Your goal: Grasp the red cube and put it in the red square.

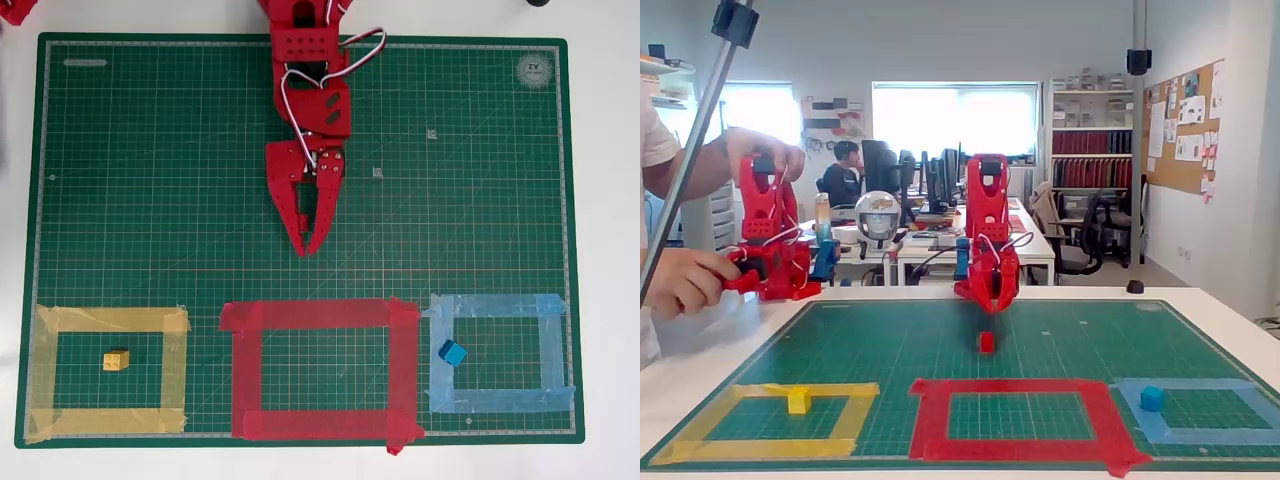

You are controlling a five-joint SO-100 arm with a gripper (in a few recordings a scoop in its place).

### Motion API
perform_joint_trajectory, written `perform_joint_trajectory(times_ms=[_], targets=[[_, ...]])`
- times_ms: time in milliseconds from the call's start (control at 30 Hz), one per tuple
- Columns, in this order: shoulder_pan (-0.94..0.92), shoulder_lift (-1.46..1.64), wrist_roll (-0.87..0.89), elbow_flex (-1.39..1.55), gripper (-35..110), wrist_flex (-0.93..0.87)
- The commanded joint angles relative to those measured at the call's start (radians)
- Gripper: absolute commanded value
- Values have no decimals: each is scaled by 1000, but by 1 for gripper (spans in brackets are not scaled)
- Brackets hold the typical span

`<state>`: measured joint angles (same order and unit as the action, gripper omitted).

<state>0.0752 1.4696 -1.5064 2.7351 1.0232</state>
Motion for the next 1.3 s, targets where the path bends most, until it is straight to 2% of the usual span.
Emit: perform_joint_trajectory(times_ms=[0,700,833,900,1267], targets=[[17,137,-29,106,-1,54],[-12,209,-107,291,0,54],[-31,209,-175,291,0,54],[-37,209,-175,298,6,54],[-74,195,-181,336,13,54]])
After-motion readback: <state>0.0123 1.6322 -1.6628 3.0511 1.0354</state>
